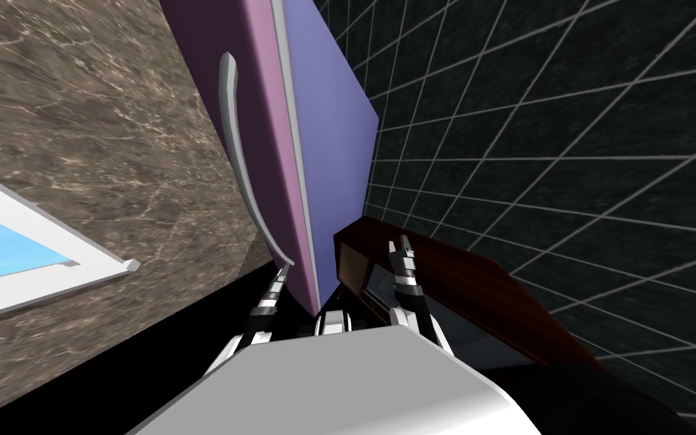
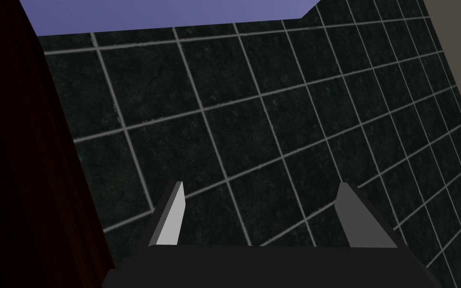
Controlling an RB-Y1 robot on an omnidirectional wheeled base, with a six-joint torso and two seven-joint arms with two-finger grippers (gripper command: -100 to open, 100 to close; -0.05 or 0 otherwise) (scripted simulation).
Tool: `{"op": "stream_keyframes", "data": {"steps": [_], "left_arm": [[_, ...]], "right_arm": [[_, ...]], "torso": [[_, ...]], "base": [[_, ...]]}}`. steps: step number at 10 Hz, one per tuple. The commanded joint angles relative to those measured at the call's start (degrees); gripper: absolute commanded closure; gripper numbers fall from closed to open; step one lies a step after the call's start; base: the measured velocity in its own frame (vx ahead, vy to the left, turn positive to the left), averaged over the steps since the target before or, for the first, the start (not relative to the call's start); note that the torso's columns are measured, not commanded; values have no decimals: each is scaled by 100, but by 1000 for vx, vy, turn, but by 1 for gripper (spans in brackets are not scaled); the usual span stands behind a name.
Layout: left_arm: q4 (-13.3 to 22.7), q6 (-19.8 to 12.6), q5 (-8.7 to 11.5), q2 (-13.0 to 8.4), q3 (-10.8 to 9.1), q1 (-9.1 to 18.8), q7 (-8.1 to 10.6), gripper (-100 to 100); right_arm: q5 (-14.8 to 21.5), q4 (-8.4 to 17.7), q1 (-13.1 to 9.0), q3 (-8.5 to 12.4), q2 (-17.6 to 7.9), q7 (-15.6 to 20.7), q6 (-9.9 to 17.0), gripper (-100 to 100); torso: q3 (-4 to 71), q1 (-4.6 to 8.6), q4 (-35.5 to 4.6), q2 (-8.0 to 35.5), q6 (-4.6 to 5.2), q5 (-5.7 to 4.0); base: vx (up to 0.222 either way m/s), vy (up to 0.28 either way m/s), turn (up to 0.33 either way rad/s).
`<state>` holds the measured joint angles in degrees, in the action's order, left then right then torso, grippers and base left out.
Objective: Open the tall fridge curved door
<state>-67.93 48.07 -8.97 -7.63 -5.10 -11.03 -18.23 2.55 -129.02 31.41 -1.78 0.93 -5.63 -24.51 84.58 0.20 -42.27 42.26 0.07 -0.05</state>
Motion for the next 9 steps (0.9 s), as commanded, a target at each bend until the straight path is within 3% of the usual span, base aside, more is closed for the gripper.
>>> {"op": "stream_keyframes", "data": {"steps": [1,9], "left_arm": [[-204,-367,-65,-125,-24,67,69,-100],[-688,-1382,-245,-421,-89,332,230,-100]], "right_arm": [[0,-1,-1,-6,1,-1,-1,0],[1,-7,-10,-29,4,-5,-4,0]], "torso": [[0,-1,0,1,-1,0],[-2,-18,0,3,-5,4]], "base": [[-34,-40,2],[-36,-37,0]]}}
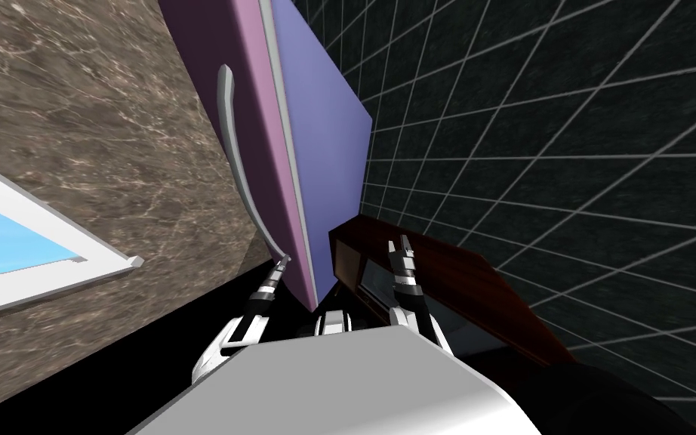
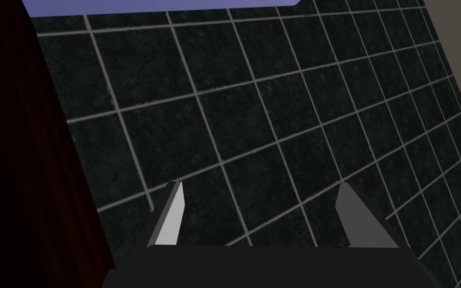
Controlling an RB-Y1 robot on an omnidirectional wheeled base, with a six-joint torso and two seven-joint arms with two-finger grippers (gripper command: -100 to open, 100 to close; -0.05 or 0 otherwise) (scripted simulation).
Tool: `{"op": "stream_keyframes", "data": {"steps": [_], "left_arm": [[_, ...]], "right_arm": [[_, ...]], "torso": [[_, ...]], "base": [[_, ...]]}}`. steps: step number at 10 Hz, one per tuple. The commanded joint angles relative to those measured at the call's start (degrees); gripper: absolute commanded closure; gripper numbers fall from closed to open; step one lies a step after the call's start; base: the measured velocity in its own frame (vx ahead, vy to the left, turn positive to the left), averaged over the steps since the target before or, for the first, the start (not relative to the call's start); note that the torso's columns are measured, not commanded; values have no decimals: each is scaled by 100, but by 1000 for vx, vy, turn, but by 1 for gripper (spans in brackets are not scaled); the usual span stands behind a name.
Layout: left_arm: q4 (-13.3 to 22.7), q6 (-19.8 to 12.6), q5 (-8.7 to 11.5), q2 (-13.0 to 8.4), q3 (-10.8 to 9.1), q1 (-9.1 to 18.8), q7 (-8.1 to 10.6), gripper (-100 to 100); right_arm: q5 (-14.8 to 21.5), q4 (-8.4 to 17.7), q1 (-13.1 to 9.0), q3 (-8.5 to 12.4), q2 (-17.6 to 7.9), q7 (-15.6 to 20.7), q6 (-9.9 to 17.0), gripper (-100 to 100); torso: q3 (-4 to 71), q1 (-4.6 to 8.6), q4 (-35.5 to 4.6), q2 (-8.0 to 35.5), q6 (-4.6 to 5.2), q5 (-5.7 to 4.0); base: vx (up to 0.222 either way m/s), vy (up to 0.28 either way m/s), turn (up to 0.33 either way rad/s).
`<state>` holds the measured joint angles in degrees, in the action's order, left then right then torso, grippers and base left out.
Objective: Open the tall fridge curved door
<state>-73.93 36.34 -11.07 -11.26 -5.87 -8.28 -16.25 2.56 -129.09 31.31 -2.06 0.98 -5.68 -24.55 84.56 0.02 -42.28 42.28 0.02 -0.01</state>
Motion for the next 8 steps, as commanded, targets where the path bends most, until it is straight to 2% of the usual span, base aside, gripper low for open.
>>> {"op": "stream_keyframes", "data": {"steps": [1,8], "left_arm": [[-140,-323,-54,-97,-19,86,50,-100],[-522,-1138,-197,-515,-70,298,180,-100]], "right_arm": [[0,0,0,0,0,0,0,0],[0,0,0,0,0,0,0,0]], "torso": [[1,0,0,-1,-1,0],[2,1,-3,-3,1,-1]], "base": [[-27,-34,0],[-31,-31,2]]}}
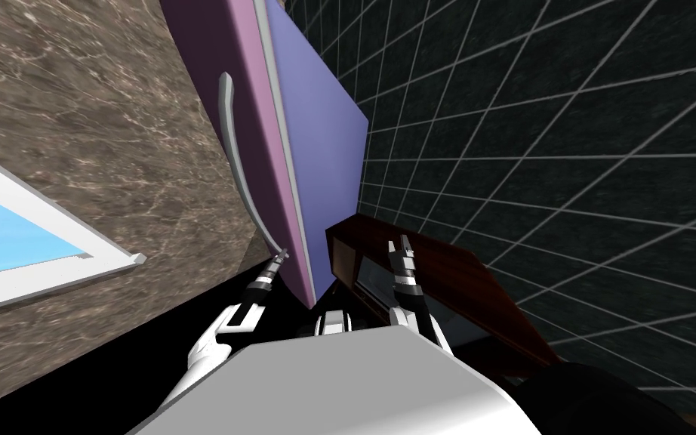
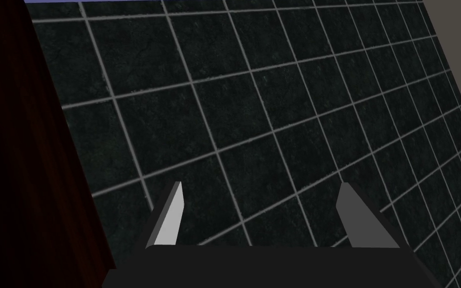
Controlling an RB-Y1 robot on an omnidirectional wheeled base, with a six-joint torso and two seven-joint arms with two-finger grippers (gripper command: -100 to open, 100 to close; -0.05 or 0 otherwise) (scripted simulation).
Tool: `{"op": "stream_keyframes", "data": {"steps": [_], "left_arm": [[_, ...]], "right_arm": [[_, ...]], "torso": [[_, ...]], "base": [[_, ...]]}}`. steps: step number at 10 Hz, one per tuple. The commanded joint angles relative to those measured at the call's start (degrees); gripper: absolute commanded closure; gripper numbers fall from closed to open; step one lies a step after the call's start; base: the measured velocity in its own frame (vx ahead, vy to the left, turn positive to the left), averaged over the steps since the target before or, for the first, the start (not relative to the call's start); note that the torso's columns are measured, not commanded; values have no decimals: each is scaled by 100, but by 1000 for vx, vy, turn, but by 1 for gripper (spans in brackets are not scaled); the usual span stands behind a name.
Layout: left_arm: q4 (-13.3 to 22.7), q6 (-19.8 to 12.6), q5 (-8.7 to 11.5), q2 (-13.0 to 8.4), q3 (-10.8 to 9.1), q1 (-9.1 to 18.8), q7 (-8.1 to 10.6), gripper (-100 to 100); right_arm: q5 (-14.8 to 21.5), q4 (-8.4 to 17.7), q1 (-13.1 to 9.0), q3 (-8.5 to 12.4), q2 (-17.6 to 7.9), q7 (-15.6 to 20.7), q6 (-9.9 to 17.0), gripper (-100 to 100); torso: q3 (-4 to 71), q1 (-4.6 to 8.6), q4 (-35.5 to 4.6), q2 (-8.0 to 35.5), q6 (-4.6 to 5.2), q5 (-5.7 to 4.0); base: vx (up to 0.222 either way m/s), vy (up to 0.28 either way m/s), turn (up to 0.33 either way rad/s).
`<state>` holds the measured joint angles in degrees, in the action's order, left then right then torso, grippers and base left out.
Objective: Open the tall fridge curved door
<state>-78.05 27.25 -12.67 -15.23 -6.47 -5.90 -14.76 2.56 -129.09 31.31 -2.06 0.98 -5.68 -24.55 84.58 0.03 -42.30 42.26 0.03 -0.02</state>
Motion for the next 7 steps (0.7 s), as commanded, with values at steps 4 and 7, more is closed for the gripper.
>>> {"op": "stream_keyframes", "data": {"steps": [4,7], "left_arm": [[-359,-790,-134,-463,-45,207,122,-100],[-550,-1243,-210,-706,-72,325,197,-100]], "right_arm": [[0,0,0,0,0,0,0,0],[0,0,0,0,0,0,0,0]], "torso": [[0,0,2,1,-2,1],[-2,-5,2,3,-2,3]], "base": [[-39,-38,0],[-41,-37,1]]}}
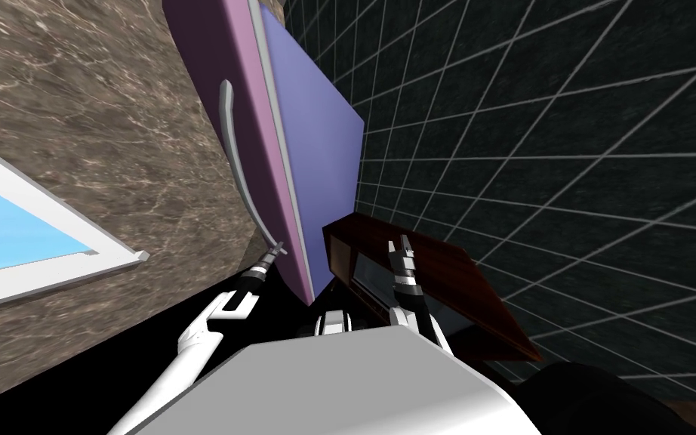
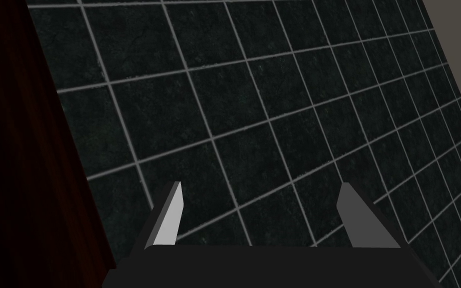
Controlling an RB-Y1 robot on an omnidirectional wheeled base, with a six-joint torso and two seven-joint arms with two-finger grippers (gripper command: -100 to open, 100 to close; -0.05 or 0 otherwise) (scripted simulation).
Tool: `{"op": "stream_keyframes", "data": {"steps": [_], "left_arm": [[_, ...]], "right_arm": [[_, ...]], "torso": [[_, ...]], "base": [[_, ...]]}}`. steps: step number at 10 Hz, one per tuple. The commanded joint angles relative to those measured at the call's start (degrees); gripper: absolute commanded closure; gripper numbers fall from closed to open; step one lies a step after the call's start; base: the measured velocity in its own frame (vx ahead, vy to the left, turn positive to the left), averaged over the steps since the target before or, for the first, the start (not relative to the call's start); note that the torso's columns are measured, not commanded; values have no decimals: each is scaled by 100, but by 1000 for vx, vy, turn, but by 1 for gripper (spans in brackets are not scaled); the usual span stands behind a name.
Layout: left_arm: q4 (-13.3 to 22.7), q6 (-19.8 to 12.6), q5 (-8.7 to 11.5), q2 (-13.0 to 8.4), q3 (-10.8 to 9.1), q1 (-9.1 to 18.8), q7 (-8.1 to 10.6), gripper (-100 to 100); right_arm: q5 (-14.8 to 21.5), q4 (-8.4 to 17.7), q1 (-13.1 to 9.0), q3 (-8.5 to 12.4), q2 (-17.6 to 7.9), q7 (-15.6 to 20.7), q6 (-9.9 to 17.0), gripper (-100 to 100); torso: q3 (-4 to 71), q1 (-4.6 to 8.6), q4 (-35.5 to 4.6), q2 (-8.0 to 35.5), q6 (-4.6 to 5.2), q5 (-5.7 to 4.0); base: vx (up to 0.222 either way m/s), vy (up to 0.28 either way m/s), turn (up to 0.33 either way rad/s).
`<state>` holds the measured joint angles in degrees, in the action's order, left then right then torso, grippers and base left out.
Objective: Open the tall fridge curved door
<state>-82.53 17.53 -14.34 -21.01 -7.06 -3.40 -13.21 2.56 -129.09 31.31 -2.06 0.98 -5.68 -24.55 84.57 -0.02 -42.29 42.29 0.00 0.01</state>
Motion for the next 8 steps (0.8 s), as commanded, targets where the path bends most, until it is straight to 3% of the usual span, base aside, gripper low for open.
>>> {"op": "stream_keyframes", "data": {"steps": [1,2,8], "left_arm": [[-162,-415,-67,-200,-21,113,66,-100],[-162,-419,-67,-200,-21,113,66,-100],[-452,-1138,-185,-552,-63,300,186,-100]], "right_arm": [[0,0,0,0,0,0,0,0],[0,0,0,0,0,0,0,0],[0,0,0,0,0,0,0,0]], "torso": [[0,3,0,0,0,-1],[0,3,0,-1,0,-1],[-1,1,0,0,0,0]], "base": [[-41,-39,2],[-25,-26,0],[-27,-28,1]]}}
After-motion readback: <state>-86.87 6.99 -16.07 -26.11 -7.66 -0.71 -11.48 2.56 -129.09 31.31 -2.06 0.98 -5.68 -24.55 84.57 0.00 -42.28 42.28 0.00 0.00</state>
